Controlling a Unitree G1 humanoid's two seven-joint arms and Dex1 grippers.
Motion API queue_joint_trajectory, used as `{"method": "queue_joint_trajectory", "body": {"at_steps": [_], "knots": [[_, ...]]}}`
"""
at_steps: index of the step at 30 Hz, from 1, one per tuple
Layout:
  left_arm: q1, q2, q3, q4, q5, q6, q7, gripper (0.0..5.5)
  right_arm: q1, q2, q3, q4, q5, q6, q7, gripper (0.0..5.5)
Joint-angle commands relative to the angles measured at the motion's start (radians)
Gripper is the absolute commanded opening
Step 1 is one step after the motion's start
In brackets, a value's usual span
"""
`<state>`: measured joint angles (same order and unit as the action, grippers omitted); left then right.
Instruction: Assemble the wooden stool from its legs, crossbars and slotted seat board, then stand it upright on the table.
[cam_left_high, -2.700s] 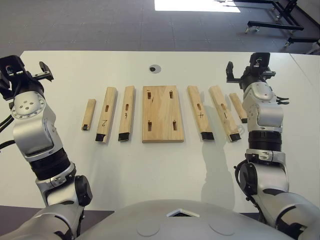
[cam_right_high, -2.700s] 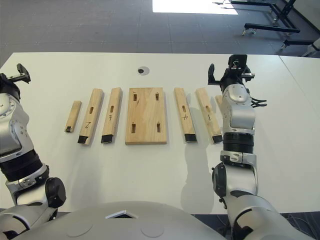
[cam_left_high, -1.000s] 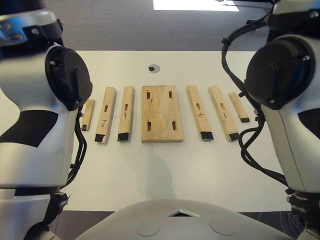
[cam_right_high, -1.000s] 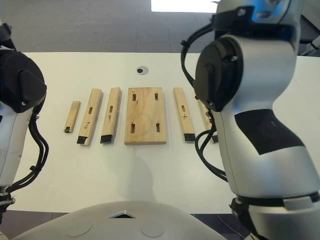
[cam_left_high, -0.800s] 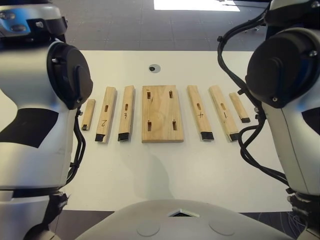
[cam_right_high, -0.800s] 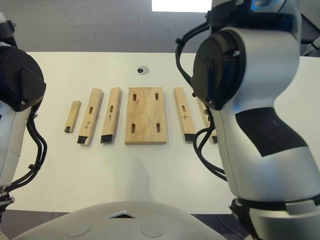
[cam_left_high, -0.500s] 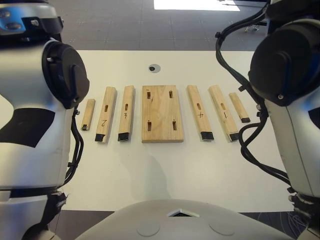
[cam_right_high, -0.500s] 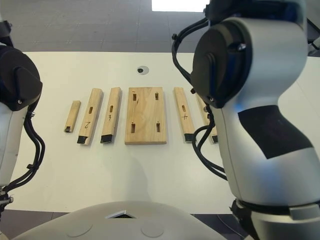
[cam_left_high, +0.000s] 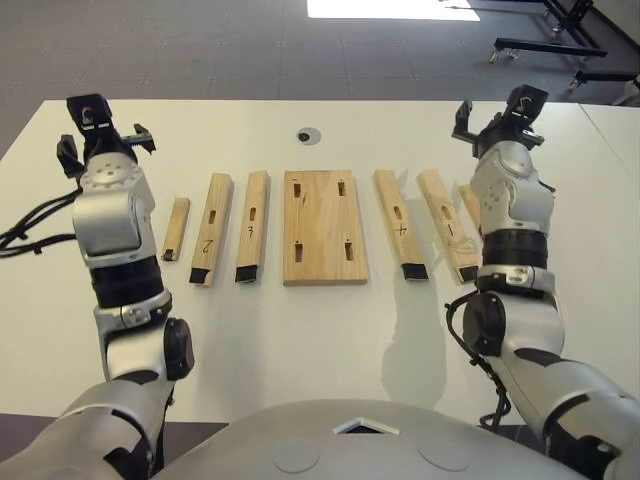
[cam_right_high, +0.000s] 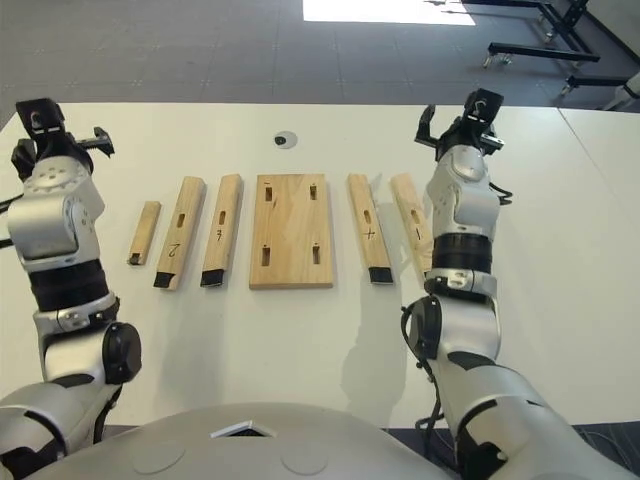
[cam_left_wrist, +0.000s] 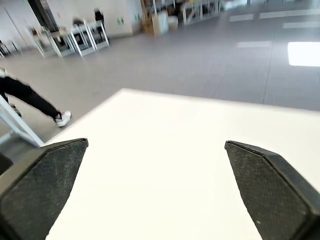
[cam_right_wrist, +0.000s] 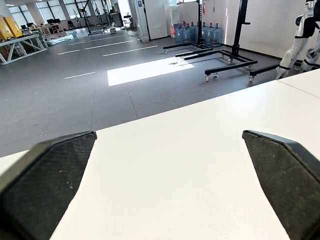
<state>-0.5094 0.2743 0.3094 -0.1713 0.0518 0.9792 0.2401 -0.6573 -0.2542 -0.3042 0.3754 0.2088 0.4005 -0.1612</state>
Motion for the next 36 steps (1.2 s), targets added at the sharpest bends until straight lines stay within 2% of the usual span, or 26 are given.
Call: {"method": "queue_joint_trajectory", "body": {"at_steps": [1, 5, 11, 14, 20, 26, 30, 33, 36], "knots": [[0.068, -0.01, 0.026, -0.151, -0.056, 0.029, -0.08, 5.04, 0.067, -0.018, 0.003, -0.204, 0.031, 0.067, 0.052, 5.36], [0.173, -0.018, 0.03, -0.242, -0.103, 0.142, -0.15, 5.04, 0.154, -0.03, -0.005, -0.327, 0.055, 0.166, 0.098, 5.36], [0.328, 0.151, -0.192, -0.355, -0.045, 0.112, -0.27, 5.04, 0.259, -0.084, -0.01, -0.367, 0.028, 0.208, 0.154, 5.36], [0.319, 0.208, -0.236, -0.358, -0.008, 0.045, -0.293, 5.04, 0.292, -0.128, 0.021, -0.367, -0.02, 0.194, 0.179, 5.36], [0.339, 0.173, -0.177, -0.34, 0.005, -0.043, -0.268, 5.04, 0.323, -0.174, 0.011, -0.332, -0.045, 0.151, 0.23, 5.36], [0.294, 0.105, -0.086, -0.283, -0.003, -0.027, -0.22, 5.04, 0.299, -0.184, 0.0, -0.312, -0.044, 0.142, 0.246, 5.36], [0.294, 0.076, -0.074, -0.279, 0.002, -0.029, -0.209, 5.04, 0.285, -0.183, 0.01, -0.306, -0.047, 0.139, 0.259, 5.36], [0.317, 0.042, -0.036, -0.285, -0.031, -0.04, -0.223, 5.04, 0.315, -0.222, 0.03, -0.301, -0.047, 0.152, 0.327, 5.36], [0.374, 0.002, 0.071, -0.31, -0.085, -0.05, -0.239, 5.04, 0.358, -0.306, 0.03, -0.286, -0.03, 0.164, 0.449, 5.36]]}}
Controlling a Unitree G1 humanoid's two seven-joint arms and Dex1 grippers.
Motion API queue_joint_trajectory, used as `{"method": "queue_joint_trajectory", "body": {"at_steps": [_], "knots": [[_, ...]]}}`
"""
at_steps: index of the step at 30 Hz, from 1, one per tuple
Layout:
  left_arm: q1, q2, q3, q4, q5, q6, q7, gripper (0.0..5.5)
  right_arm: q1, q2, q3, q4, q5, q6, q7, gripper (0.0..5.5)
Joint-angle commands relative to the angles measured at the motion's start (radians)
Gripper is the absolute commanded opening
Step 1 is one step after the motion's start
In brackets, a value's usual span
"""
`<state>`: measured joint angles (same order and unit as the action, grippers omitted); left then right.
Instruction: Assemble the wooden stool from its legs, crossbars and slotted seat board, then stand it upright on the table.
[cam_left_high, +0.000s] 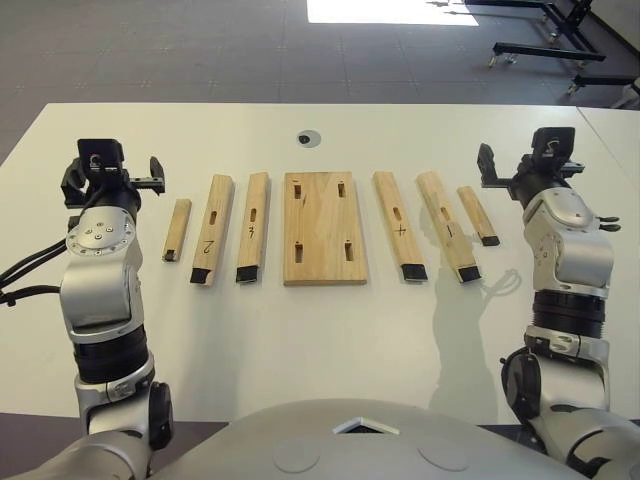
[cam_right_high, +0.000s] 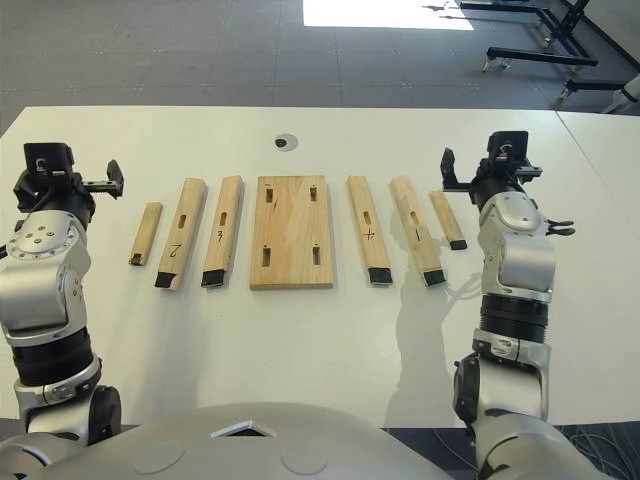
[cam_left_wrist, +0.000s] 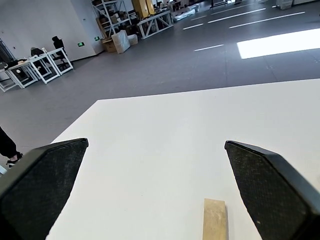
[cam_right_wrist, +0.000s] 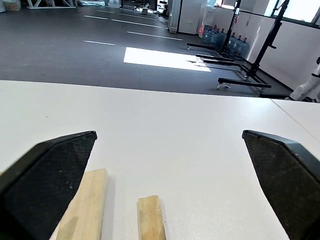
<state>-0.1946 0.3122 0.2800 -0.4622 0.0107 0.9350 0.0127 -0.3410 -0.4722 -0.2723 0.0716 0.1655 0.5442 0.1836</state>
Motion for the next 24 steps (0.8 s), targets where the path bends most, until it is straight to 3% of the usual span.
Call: {"method": "queue_joint_trajectory", "body": {"at_steps": [1, 3, 6, 18, 24], "knots": [[0.078, -0.051, 0.149, -0.023, -0.065, -0.006, -0.015, 5.04, 0.049, -0.118, -0.008, 0.022, 0.023, 0.029, 0.144, 5.36], [0.11, -0.068, 0.206, -0.02, -0.086, -0.012, -0.011, 5.04, 0.058, -0.159, -0.018, 0.049, 0.03, 0.035, 0.196, 5.36], [0.121, -0.085, 0.199, -0.01, -0.093, -0.033, -0.005, 5.04, 0.071, -0.185, -0.022, 0.135, 0.038, 0.014, 0.255, 5.36], [0.1, -0.075, 0.153, 0.028, -0.089, -0.076, -0.008, 5.04, 0.05, -0.076, 0.087, 0.54, -0.035, -0.232, 0.259, 5.36], [0.097, -0.072, 0.141, 0.025, -0.083, -0.072, -0.002, 5.04, 0.033, -0.076, 0.12, 0.613, -0.035, -0.226, 0.281, 4.26]]}}
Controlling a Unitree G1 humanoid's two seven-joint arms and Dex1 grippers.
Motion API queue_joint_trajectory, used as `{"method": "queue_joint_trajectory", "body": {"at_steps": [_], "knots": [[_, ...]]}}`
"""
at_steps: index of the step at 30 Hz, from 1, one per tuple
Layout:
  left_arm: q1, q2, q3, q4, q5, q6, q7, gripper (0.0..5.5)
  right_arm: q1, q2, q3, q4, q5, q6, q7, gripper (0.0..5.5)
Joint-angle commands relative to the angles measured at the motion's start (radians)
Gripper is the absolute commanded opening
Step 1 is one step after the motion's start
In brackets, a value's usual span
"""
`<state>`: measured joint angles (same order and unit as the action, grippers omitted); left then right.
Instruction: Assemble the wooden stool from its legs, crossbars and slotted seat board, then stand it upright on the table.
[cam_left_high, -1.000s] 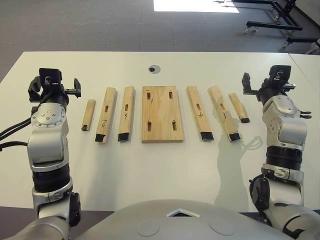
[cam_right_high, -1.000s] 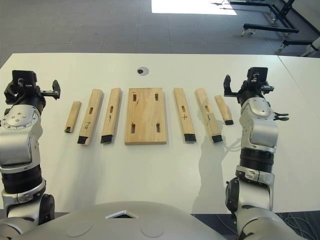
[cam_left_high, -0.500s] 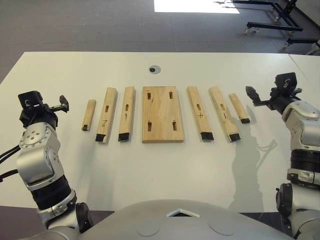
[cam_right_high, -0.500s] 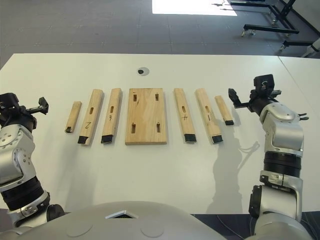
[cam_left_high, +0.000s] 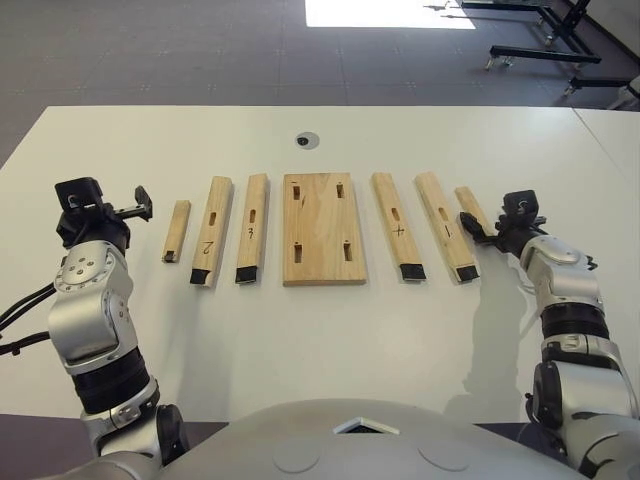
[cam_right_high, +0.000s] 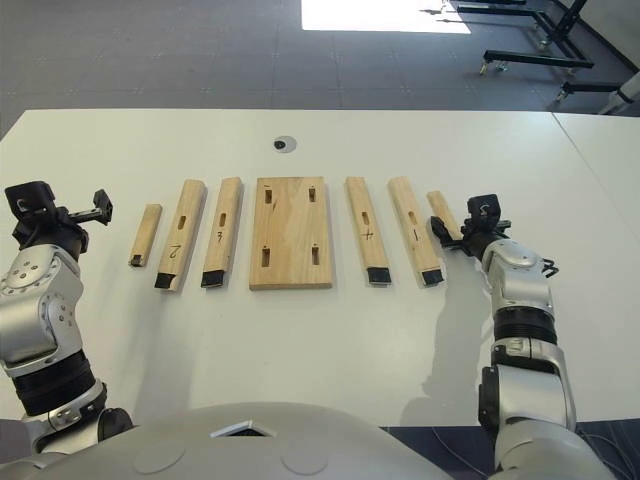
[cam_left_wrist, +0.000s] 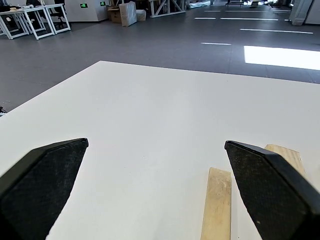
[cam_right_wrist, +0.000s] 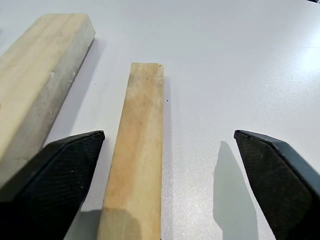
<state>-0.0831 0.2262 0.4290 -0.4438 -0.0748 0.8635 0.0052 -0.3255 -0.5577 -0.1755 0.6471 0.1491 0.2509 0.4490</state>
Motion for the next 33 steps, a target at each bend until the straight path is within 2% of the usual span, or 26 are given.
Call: {"method": "queue_joint_trajectory", "body": {"at_steps": [1, 8, 17, 21, 26, 29, 33], "knots": [[-0.013, 0.012, -0.008, 0.002, 0.002, 0.001, 0.007, 5.04, 0.014, 0.006, 0.029, 0.027, -0.011, 0.093, 0.033, 4.15], [-0.01, 0.002, -0.02, -0.004, 0.003, 0.002, 0.015, 5.04, 0.049, 0.007, 0.048, -0.123, 0.035, 0.25, 0.1, 2.9], [-0.014, 0.001, -0.022, -0.004, 0.0, 0.004, 0.019, 5.04, 0.066, 0.017, 0.065, -0.105, -0.006, 0.202, 0.021, 1.28], [-0.02, 0.004, -0.022, 0.001, 0.0, 0.008, 0.02, 5.04, 0.052, 0.024, 0.064, -0.055, -0.016, 0.155, -0.001, 1.28], [-0.057, 0.02, 0.014, 0.002, -0.09, 0.044, -0.059, 5.04, -0.03, -0.019, -0.018, -0.031, 0.035, 0.133, -0.004, 1.28], [-0.13, 0.054, 0.134, -0.001, -0.29, 0.124, -0.18, 5.04, -0.17, -0.07, -0.072, -0.095, 0.081, 0.146, 0.022, 1.28], [-0.373, 0.054, 0.348, 0.088, -0.641, 0.318, -0.21, 5.04, -0.387, -0.083, -0.07, -0.205, 0.124, 0.17, 0.055, 1.28]]}}
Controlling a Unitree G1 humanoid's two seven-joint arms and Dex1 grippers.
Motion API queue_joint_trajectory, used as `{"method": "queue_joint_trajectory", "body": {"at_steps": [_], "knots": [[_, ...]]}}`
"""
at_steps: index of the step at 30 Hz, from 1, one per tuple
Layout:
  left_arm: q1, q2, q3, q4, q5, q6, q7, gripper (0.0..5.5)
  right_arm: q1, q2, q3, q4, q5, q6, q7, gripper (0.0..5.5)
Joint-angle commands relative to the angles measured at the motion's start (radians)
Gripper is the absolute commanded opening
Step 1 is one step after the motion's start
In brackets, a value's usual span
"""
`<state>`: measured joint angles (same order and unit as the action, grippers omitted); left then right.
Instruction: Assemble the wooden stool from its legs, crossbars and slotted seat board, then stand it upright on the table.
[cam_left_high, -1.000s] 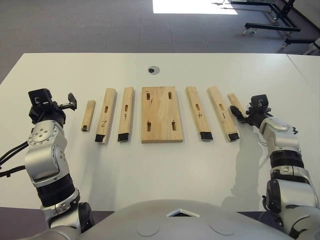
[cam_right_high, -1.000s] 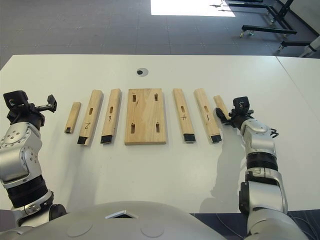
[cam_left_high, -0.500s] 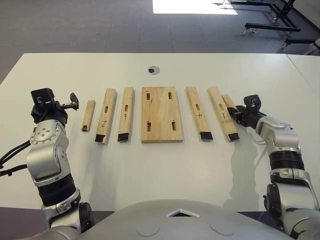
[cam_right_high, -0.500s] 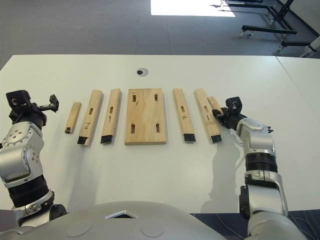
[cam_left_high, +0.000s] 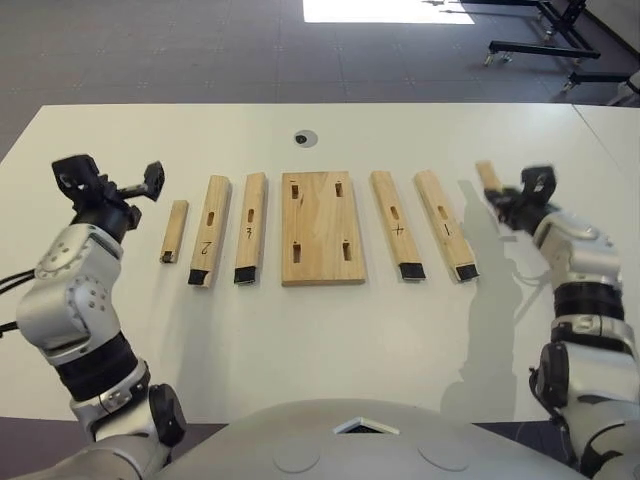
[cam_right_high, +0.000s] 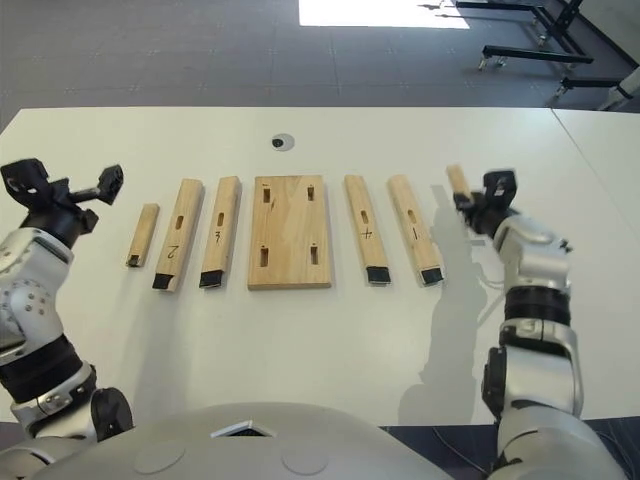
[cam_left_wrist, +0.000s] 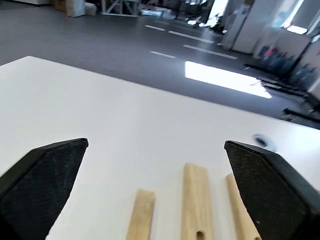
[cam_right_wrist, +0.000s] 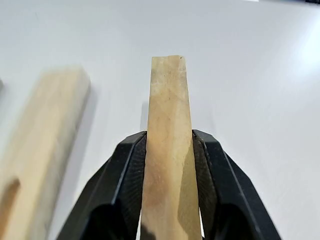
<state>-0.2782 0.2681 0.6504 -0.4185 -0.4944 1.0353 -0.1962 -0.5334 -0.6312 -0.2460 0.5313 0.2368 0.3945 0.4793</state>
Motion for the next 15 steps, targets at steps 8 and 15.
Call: {"method": "queue_joint_trajectory", "body": {"at_steps": [8, 15], "knots": [[-0.476, -0.211, 0.103, 0.18, -0.664, 0.293, 0.201, 5.04, -0.281, 0.226, 0.175, -0.518, 0.258, 0.235, 0.132, 1.28], [-0.419, -0.387, 0.001, 0.174, -0.865, 0.163, 0.472, 5.04, -0.14, 0.335, 0.338, -0.716, 0.199, 0.167, 0.109, 1.28]]}}
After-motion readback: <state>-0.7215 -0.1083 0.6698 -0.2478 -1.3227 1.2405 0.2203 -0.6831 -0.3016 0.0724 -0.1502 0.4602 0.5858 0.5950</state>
